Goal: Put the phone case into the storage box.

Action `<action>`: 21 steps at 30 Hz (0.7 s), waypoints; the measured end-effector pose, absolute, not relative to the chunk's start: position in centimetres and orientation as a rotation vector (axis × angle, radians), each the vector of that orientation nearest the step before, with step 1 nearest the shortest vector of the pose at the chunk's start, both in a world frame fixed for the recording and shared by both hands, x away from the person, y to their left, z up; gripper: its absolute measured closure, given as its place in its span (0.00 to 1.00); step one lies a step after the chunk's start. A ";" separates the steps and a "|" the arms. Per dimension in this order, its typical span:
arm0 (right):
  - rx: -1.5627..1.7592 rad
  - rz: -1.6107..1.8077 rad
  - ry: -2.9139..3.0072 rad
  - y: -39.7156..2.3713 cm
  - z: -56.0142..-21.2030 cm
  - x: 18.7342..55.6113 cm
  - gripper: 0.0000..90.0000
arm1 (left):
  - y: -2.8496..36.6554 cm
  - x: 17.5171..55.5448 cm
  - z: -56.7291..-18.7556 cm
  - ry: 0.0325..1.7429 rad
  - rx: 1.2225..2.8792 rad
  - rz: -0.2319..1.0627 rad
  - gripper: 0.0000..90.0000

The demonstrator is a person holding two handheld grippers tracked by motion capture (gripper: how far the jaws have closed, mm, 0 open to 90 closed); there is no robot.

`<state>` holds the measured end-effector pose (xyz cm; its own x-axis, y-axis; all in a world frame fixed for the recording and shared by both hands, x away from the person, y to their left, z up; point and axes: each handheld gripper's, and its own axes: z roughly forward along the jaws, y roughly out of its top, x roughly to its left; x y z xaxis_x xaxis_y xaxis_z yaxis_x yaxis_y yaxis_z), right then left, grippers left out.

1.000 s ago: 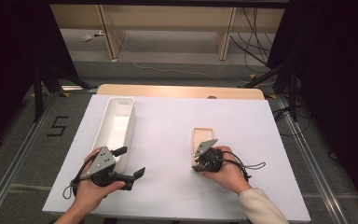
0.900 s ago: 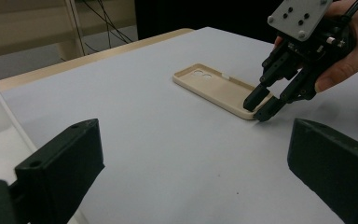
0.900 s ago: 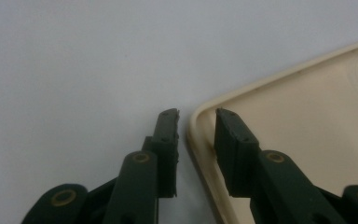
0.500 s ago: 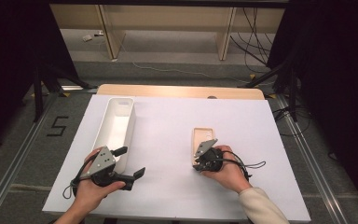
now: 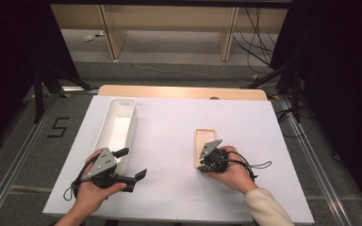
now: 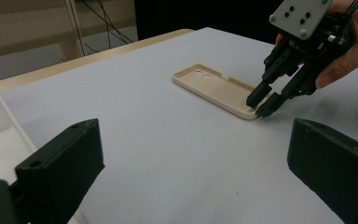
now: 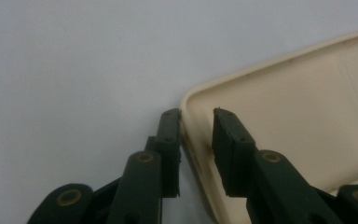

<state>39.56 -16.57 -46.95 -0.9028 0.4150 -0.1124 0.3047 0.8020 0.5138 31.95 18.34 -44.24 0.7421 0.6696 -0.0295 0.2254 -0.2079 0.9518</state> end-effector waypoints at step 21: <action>0.362 0.420 2.876 -15.9 -45.9 39.9 0.81 | 18.3 31.9 -44.2 0.721 1.773 0.476 0.03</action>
<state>39.95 -15.88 -45.92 -0.9474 0.2700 -0.1718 0.2097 0.9292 0.3042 31.85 18.30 -44.21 0.7331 0.6793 -0.0349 0.2354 -0.2052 0.9500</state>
